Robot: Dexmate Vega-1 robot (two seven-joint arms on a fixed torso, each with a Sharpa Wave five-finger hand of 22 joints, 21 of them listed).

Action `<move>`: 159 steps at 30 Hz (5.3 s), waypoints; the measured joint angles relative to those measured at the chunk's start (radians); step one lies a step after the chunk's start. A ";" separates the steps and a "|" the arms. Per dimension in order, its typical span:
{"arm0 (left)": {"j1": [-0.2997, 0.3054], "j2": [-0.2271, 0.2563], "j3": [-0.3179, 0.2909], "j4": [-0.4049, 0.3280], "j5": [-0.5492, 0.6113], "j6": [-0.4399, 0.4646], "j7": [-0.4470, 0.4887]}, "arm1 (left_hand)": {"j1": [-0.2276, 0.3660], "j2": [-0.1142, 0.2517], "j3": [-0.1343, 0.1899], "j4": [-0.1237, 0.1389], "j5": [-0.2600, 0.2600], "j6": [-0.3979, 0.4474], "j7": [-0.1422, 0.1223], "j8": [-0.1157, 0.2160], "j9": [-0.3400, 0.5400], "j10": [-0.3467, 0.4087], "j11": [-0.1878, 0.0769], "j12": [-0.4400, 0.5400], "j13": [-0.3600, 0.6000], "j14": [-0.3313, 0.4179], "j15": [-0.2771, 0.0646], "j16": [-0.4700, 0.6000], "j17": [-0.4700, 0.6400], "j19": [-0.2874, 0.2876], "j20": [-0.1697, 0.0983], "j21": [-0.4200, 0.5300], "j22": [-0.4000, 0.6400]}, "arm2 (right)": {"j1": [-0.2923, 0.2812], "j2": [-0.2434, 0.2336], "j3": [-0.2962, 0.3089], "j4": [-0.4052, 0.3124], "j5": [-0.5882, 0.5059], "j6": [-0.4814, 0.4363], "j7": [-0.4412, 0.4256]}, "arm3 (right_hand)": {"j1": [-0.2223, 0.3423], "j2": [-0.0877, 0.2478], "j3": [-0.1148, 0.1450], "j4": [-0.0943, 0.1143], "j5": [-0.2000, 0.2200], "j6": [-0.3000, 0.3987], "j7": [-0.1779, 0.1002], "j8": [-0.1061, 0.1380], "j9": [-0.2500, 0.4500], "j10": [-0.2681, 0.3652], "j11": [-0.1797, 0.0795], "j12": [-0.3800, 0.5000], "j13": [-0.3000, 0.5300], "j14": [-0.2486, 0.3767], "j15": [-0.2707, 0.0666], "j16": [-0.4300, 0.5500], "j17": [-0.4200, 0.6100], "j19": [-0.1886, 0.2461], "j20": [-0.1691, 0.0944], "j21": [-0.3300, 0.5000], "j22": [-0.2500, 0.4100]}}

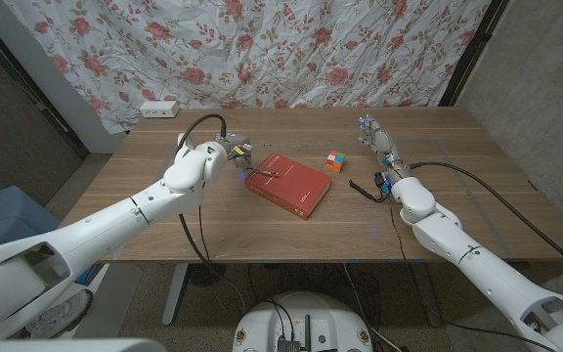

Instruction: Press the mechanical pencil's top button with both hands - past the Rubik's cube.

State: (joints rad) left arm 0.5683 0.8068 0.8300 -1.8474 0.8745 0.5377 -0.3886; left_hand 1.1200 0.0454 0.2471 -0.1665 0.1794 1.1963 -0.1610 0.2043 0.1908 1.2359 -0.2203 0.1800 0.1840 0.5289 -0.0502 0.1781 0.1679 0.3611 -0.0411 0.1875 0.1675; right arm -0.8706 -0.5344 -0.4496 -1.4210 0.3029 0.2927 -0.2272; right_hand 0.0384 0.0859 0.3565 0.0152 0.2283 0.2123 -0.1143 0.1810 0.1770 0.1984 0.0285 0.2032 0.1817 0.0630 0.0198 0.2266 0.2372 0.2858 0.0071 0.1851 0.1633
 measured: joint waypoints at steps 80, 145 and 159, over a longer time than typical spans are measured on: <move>-0.065 -0.023 0.003 0.005 0.102 -0.066 -0.256 | -0.342 -0.105 -0.114 0.055 -0.003 -0.577 -0.008 -0.023 -0.010 -0.771 0.006 -0.014 -0.011 -0.323 0.011 -0.005 0.000 -0.301 0.004 -0.008 0.000 | 0.005 -0.005 0.012 0.050 0.063 0.016 0.055 | -0.011 -0.011 -0.007 0.007 -0.008 -0.065 0.040 -0.008 -0.005 -0.035 0.008 -0.019 0.000 -0.024 0.016 -0.012 0.002 -0.019 0.000 -0.004 0.000; 0.169 -0.049 -0.342 0.119 -0.853 -0.201 0.356 | -0.581 0.058 -0.091 0.089 0.006 -0.995 0.074 -0.031 -0.019 -1.128 0.106 -0.002 -0.012 -0.510 0.017 -0.003 -0.005 -0.403 0.007 -0.001 0.000 | 0.075 0.058 0.015 0.177 0.133 0.067 0.105 | -0.030 -0.020 -0.022 0.039 -0.008 -0.104 0.071 -0.008 -0.005 -0.046 0.000 -0.018 -0.005 0.002 0.009 -0.007 0.000 -0.034 -0.002 -0.004 0.000; 0.211 -0.098 -0.355 0.230 -0.959 -0.369 0.521 | -0.604 0.103 -0.068 0.096 0.006 -0.982 0.090 -0.023 -0.018 -1.104 0.122 0.010 -0.012 -0.469 0.012 0.000 -0.003 -0.357 0.011 0.006 0.000 | 0.091 0.082 0.005 0.195 0.134 0.075 0.107 | -0.030 -0.020 -0.026 0.051 -0.003 -0.100 0.075 0.001 -0.005 -0.041 0.005 -0.018 -0.005 0.013 0.009 -0.007 -0.005 -0.020 -0.002 -0.004 0.000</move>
State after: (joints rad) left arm 0.7794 0.7084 0.4754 -1.6174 -0.0847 0.1682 0.1328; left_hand 0.5156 0.1482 0.1786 -0.0700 0.1855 0.2144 -0.0711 0.1817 0.1724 0.1322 -0.0981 0.1897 0.1723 0.0594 -0.0378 0.1781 0.1648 0.0036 -0.0300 0.1938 0.1678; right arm -0.7794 -0.4523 -0.4445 -1.2259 0.4368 0.3672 -0.1203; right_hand 0.0081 0.0660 0.3301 0.0665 0.2252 0.1122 -0.0392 0.1818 0.1725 0.1574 0.0340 0.1852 0.1770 0.0755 0.0286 0.2196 0.2322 0.2661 0.0054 0.1812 0.1633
